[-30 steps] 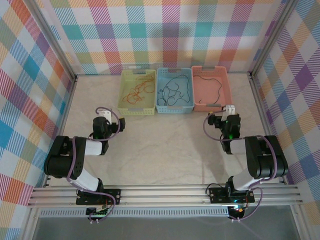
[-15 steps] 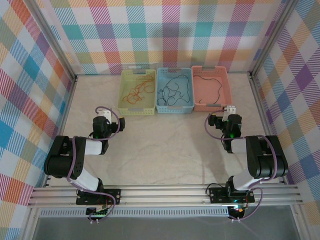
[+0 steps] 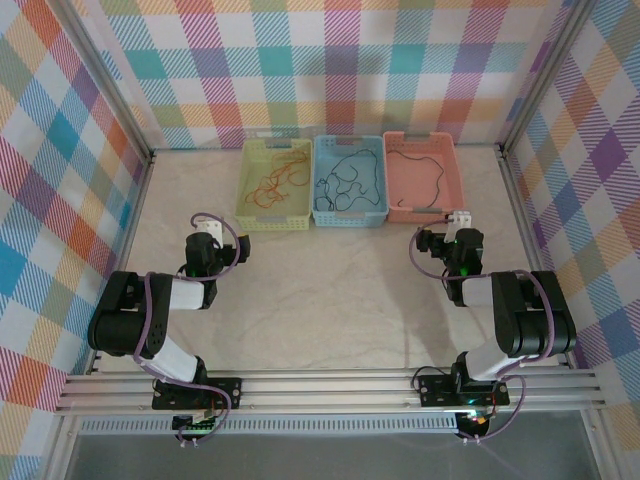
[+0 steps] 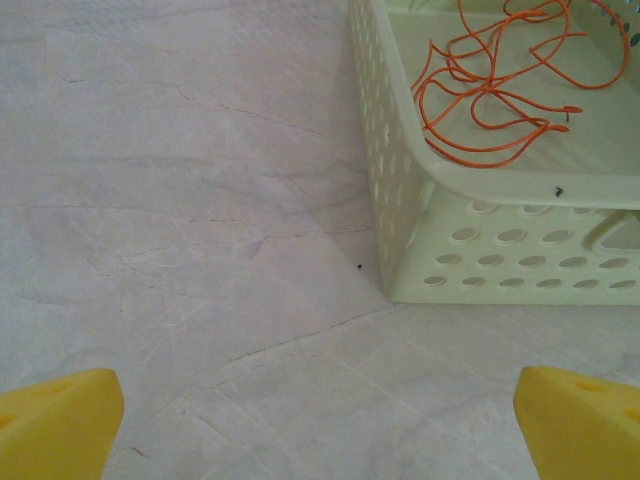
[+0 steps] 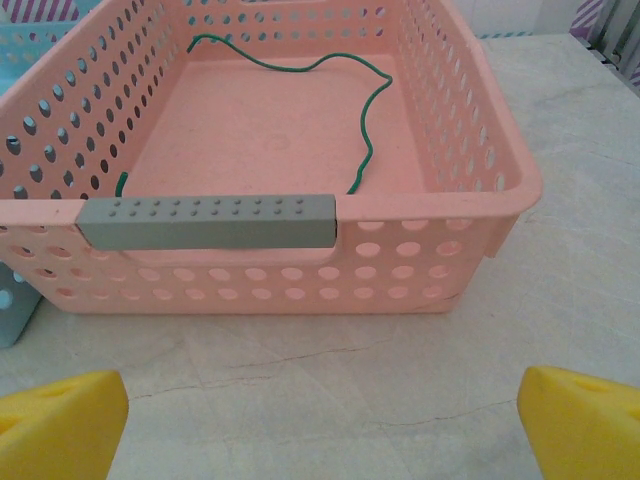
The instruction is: Untangle the cables
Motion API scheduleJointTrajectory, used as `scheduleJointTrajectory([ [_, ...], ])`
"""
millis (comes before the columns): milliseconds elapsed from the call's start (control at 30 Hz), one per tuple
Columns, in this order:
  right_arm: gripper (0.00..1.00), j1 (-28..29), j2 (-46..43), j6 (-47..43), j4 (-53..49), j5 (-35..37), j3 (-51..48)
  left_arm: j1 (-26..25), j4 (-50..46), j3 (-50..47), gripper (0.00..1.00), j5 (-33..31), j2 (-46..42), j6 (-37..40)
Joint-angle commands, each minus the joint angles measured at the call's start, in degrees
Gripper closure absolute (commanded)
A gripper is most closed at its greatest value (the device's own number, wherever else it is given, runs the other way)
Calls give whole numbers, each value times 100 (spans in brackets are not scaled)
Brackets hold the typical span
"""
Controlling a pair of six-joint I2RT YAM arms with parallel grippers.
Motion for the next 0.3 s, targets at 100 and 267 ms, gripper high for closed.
scheduleJointTrajectory([
  [100, 0, -3, 2, 18, -60, -254, 70, 65, 58, 69, 0, 19, 9, -47],
  [267, 0, -49, -5, 22, -61, -403, 69, 67, 59, 70, 0, 15, 6, -46],
])
